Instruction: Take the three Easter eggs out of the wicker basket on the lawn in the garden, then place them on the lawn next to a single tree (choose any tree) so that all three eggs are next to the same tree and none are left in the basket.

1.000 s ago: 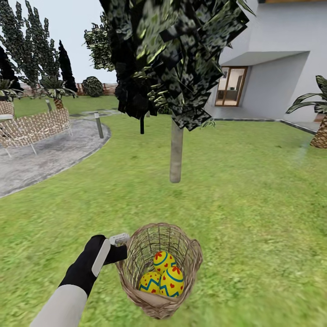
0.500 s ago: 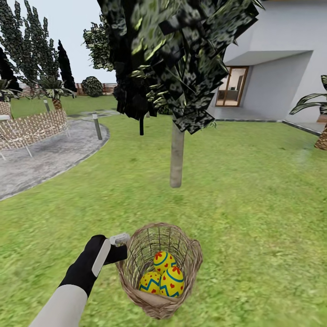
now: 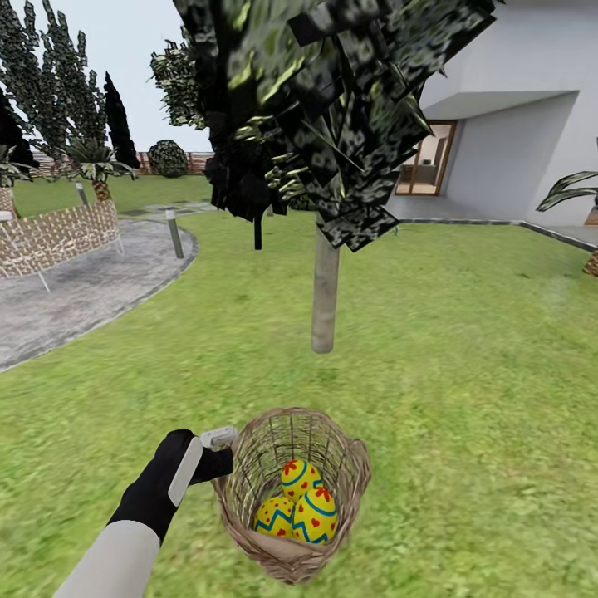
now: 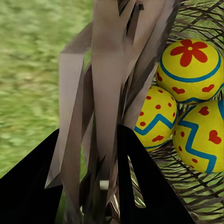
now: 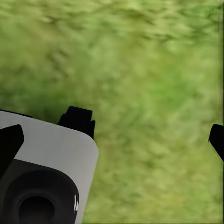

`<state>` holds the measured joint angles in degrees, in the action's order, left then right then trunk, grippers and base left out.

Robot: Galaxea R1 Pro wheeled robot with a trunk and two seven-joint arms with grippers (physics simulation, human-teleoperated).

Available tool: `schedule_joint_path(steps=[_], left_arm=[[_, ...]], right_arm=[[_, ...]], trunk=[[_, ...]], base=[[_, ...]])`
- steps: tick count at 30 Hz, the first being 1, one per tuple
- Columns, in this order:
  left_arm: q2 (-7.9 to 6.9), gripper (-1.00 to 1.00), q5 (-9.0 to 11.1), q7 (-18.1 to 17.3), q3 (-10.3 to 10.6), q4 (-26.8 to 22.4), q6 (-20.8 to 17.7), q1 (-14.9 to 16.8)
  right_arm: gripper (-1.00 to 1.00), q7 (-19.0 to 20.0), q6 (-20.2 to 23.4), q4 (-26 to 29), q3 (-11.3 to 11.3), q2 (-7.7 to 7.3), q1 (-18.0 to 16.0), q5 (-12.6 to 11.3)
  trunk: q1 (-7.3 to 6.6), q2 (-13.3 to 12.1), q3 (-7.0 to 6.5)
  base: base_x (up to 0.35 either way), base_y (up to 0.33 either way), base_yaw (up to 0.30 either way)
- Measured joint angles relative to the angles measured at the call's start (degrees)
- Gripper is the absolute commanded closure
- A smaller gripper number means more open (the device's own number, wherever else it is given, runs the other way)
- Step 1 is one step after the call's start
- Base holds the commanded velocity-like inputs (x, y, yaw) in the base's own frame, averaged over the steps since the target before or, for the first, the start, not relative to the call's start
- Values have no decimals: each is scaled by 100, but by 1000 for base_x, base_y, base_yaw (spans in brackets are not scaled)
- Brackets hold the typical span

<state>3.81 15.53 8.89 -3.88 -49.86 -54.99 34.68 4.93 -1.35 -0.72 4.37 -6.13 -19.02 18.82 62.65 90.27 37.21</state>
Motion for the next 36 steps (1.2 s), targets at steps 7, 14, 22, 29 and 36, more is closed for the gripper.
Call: schedule_joint_path(steps=[7,14,22,29,36], left_arm=[[4,100,-5,0,0,0,-1,-1],[9,100,-3,0,0,-1,0,-1],[9,100,-1,0,0,-8,0,0],[9,100,1,0,0,-7,0,0],[17,100,9,-1,0,-6,1,0]], right_arm=[[-100,0,0,1,0,0,0,0],[-100,0,0,0,0,0,0,0],[-100,0,0,0,0,0,0,0],[-100,0,0,0,0,0,0,0],[-100,0,0,0,0,2,0,0]], trunk=[[0,0,0],[0,0,0],[0,0,0],[0,0,0],[0,0,0]], base=[[322,0,0],[323,0,0],[322,0,0],[322,0,0],[323,0,0]])
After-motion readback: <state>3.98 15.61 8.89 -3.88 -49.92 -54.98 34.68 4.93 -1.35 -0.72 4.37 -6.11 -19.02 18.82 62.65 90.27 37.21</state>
